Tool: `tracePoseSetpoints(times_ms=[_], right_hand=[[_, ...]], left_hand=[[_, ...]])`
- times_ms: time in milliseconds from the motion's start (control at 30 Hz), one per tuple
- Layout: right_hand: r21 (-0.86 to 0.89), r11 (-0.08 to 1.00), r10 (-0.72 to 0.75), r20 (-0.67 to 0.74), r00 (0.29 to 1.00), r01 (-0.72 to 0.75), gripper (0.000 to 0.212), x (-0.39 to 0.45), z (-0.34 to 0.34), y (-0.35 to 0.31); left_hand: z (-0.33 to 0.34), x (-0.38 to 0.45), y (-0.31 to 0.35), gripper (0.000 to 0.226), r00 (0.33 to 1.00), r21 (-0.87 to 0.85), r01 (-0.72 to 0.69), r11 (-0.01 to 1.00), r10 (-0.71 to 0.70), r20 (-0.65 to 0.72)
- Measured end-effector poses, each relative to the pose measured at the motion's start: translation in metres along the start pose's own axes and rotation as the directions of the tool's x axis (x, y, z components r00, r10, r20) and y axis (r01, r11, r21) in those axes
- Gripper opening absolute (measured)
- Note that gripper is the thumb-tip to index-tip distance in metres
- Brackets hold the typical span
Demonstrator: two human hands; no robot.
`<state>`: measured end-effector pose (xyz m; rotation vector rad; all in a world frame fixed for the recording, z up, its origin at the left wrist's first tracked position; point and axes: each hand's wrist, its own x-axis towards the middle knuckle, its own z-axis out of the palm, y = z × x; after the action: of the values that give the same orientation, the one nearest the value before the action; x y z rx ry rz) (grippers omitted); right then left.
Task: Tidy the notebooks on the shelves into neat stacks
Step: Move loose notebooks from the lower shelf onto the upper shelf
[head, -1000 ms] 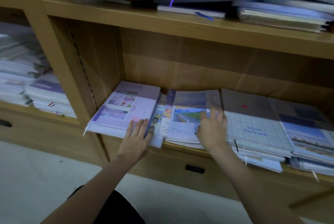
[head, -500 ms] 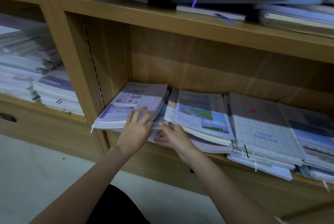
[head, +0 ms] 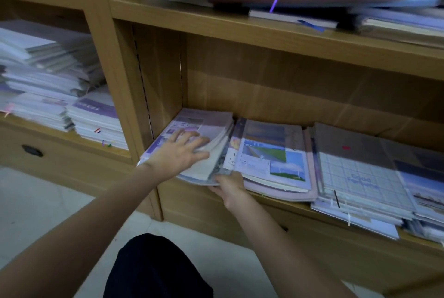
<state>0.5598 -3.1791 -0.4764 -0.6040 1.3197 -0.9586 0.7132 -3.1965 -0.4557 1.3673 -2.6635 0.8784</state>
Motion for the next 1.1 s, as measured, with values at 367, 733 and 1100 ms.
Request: tracePoseSetpoints(times_ms=[367,733,1100], right_hand=[[0.051,0.982,-0.183,0.065,0.981,0.18,0.039,-0.023,0.006,-0.056],[0.033,0.946,-0.32,0.266,0.909,0.323,0.042,-0.103,-0.053,-0.142],[0.163,0.876,-0.483,0.269,0.833,0.455,0.044,-0.129,-0.119,-0.142]], left_hand=[[-0.032,0.009,-0.014,0.058,0.936,-0.08,0.204,0.976,-0.17,0.309],[-0.061,-0.012,0.006,0.038,0.893,-0.576,0.337,0.745,-0.058,0.447],[-0.104,0.019,0.044,0.024,0.688,-0.402,0.179,-0.898,-0.178,0.704]])
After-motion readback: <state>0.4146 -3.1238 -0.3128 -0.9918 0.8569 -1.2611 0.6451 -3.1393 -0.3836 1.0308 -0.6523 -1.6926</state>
